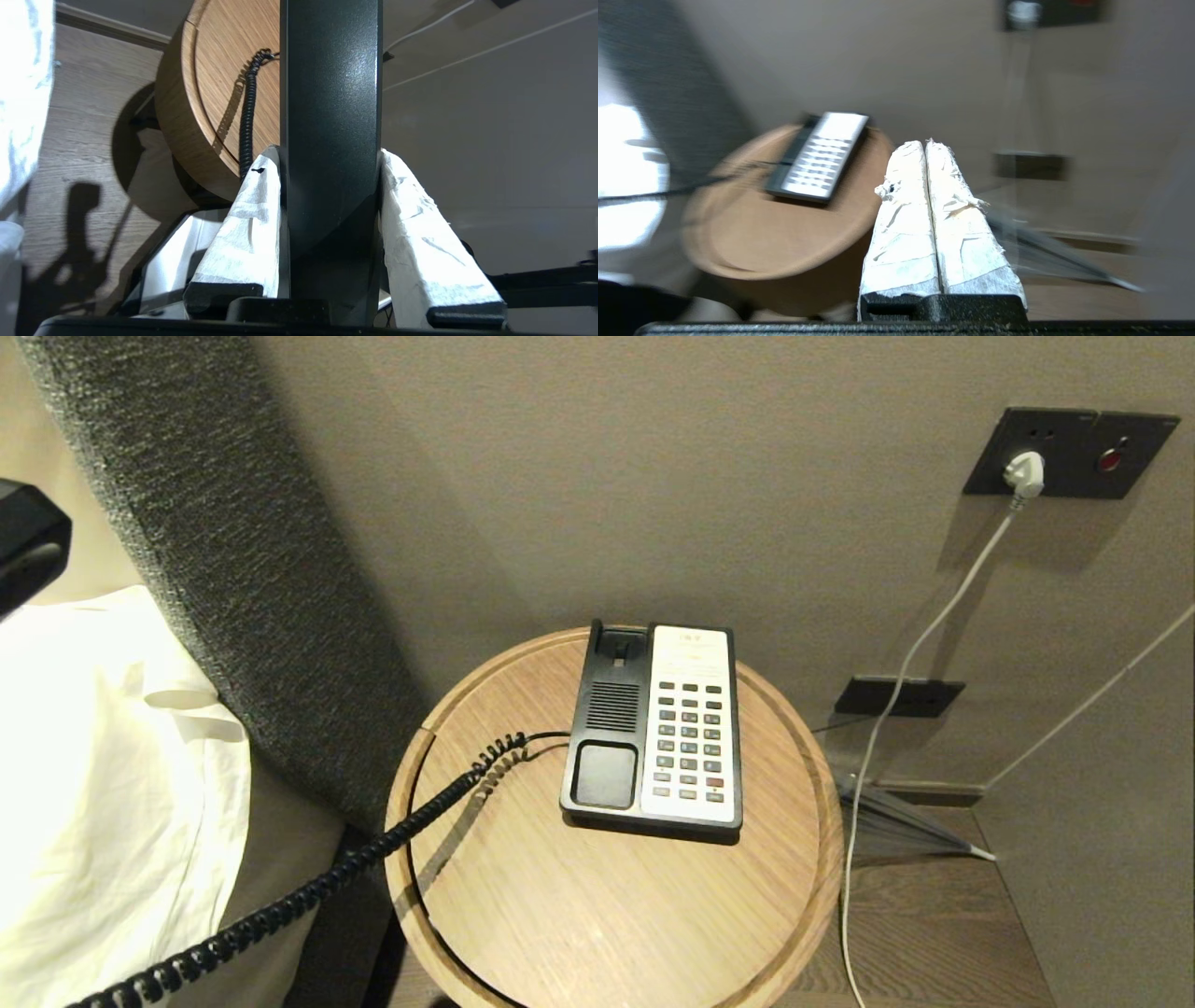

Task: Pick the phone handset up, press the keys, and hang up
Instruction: Dial the number

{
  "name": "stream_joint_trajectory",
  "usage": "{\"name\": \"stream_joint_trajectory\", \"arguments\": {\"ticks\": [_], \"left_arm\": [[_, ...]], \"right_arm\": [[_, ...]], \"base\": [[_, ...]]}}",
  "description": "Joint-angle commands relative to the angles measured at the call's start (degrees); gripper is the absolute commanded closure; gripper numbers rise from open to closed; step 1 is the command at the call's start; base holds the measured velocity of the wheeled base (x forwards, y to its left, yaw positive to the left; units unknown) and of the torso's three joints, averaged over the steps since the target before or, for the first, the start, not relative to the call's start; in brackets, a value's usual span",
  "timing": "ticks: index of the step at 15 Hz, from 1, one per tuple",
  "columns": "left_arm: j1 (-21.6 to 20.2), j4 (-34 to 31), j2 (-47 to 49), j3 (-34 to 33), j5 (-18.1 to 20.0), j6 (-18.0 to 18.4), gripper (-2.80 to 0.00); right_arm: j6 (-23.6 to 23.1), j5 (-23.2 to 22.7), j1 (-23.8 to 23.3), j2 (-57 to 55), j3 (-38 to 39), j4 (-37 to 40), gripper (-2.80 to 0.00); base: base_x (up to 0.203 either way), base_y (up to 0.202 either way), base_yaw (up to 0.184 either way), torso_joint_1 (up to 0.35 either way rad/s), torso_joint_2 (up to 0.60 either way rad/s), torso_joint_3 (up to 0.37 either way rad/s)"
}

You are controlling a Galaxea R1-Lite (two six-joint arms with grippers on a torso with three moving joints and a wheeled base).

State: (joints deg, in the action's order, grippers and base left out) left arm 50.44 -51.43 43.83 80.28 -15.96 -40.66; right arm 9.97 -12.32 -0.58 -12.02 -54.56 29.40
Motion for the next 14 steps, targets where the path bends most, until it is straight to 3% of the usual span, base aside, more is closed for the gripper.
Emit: {"name": "stream_joint_trajectory", "arguments": {"ticks": [1, 4, 7, 10, 12, 14], "left_arm": [[0.08, -0.34, 0.29, 0.05, -0.13, 0.11, 0.0], [0.09, 0.1, 1.18, -0.03, -0.02, 0.23, 0.0], [0.09, 0.23, 1.35, -0.7, 0.38, -0.14, 0.0], [0.09, 0.24, 1.41, -0.92, 0.49, -0.2, 0.0], [0.1, 0.28, 1.82, -1.3, 0.49, -0.14, 0.0], [0.18, 0.37, 2.58, -1.21, 0.49, 0.05, 0.0]], "right_arm": [[0.9, -3.76, -0.15, -13.44, -4.83, -0.06, 0.0], [0.62, -9.65, -0.34, -31.58, -7.44, -0.67, 0.0], [-0.19, -9.8, 1.33, -45.72, -8.28, -4.57, 0.0], [1.78, -5.17, 10.03, -50.99, -1.08, -13.45, 0.0], [2.91, -1.92, 16.5, -56.01, 2.64, -25.59, 0.0], [4.51, 7.58, 25.04, -60.67, 3.86, -33.07, 0.0]], "base": [[0.0, 0.0, 0.0, 0.0, 0.0, 0.0], [0.0, 0.0, 0.0, 0.0, 0.0, 0.0], [0.0, 0.0, 0.0, 0.0, 0.0, 0.0], [0.0, 0.0, 0.0, 0.0, 0.0, 0.0], [0.0, 0.0, 0.0, 0.0, 0.0, 0.0], [0.0, 0.0, 0.0, 0.0, 0.0, 0.0]]}}
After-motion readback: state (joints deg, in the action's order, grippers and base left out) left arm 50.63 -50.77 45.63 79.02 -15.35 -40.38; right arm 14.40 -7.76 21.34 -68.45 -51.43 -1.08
